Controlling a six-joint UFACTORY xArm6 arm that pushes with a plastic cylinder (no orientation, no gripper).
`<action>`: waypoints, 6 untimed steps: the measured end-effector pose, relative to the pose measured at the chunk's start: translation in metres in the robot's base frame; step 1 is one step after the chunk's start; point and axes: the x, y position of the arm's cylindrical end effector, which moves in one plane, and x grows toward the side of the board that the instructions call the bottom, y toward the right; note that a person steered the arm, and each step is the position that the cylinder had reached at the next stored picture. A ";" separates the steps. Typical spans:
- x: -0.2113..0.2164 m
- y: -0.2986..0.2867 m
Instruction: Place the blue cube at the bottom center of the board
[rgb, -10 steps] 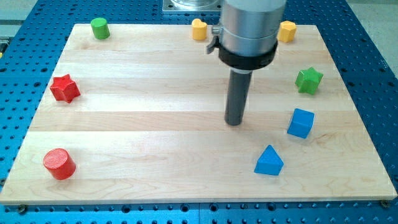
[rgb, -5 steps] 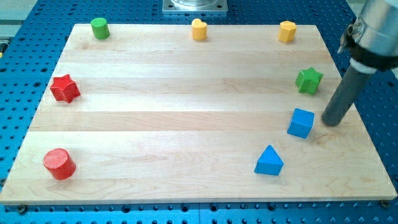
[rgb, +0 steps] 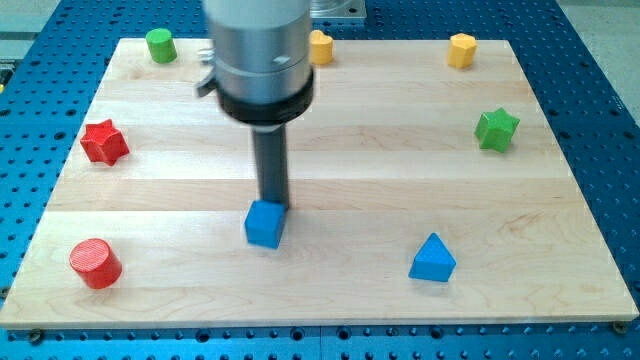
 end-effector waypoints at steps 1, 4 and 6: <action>0.026 -0.010; 0.064 -0.021; 0.031 0.045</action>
